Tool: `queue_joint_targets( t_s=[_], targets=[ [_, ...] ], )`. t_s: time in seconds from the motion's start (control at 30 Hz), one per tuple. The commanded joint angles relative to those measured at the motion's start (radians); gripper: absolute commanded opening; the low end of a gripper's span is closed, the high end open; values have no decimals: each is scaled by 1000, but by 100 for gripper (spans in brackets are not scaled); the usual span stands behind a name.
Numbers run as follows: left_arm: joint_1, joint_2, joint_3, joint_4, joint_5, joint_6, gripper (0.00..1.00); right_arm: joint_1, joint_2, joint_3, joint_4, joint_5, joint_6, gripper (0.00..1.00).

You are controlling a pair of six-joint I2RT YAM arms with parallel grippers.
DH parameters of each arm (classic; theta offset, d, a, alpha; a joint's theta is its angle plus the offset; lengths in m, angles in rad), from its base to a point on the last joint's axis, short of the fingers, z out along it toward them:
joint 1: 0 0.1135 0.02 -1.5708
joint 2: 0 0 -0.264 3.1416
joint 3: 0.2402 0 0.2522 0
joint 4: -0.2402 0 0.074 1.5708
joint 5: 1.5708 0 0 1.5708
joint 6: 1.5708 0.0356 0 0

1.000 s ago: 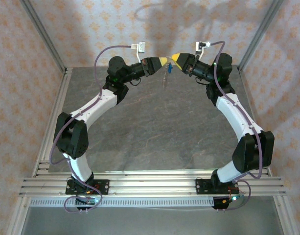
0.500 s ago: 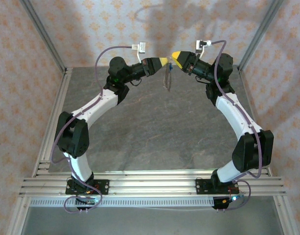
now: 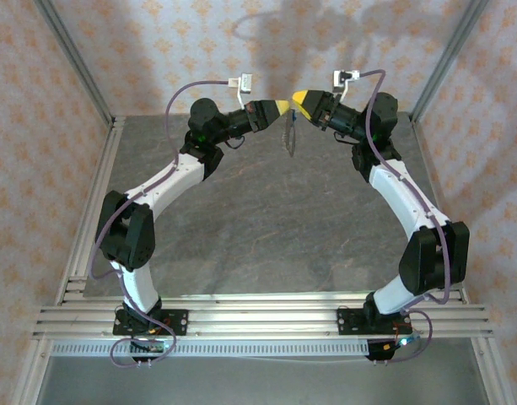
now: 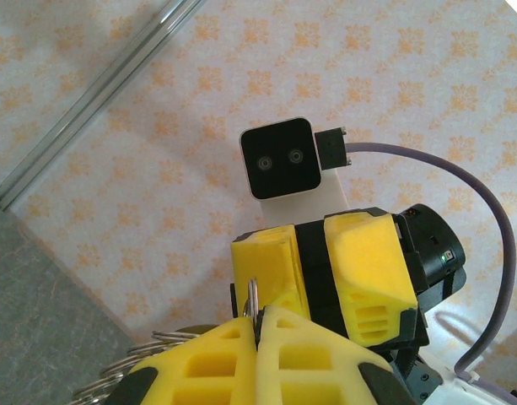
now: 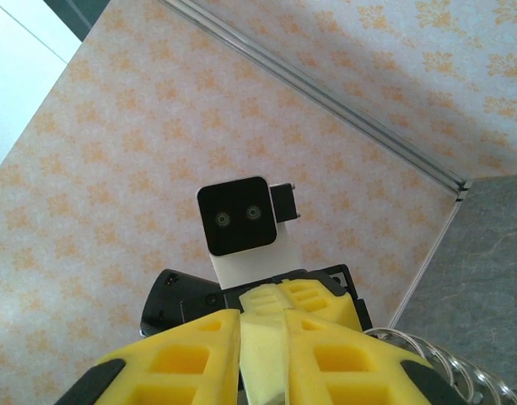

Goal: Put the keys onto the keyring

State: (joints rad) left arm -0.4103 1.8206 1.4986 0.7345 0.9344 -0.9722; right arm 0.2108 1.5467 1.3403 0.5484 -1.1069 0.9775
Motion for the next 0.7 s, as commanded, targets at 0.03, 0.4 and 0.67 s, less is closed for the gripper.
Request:
queue_joint_targets(
  t_s=[0.03,0.4,0.67],
  targets=[
    [3,-9,32,77,-2,-11,0,-2,-15,-20,-30,-11,-65,25],
    [1,-15,31,73,-2,-11,0,-85,-35,-39,17,47,-20,30],
    [-4,-11,40,67,-3,-11,0,-47,1,-25,87,38,20,33]
  ],
)
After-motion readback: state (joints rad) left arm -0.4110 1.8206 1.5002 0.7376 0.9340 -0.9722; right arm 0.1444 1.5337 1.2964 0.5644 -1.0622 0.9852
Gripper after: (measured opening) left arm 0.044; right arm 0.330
